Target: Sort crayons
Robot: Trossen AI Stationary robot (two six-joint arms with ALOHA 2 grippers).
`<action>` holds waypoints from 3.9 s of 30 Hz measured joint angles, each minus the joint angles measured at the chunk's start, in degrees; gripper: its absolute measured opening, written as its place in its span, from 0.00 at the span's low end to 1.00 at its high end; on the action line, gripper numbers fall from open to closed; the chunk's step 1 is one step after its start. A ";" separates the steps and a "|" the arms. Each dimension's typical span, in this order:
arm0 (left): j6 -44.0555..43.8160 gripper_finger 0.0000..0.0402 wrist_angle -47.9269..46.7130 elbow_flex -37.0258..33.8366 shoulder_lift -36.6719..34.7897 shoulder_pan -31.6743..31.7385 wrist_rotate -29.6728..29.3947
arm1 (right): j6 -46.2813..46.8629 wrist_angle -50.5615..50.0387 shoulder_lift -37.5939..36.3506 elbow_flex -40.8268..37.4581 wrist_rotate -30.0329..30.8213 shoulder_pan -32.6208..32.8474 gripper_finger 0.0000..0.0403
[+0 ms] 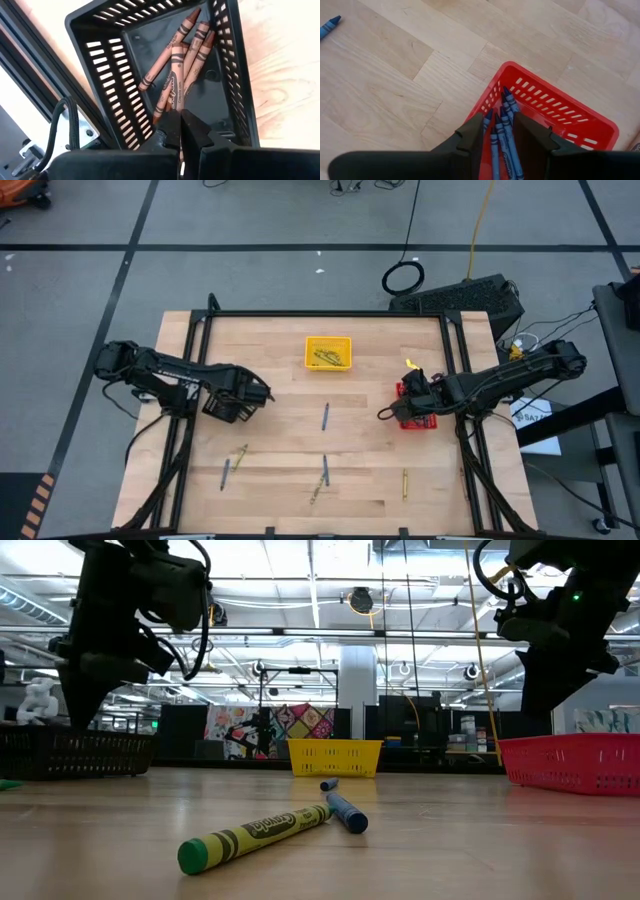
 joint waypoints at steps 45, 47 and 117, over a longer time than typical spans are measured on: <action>11.34 0.00 -0.17 3.53 0.00 -9.19 -6.99 | -34.07 38.84 0.00 0.00 -0.15 -0.09 0.23; 11.33 0.00 -0.52 5.64 0.00 -10.86 -7.29 | -33.75 40.53 0.00 0.00 -0.19 -0.09 0.23; 15.90 0.00 -0.92 12.00 -0.02 -26.78 -9.69 | 6.73 33.07 43.89 32.52 -17.97 8.37 0.16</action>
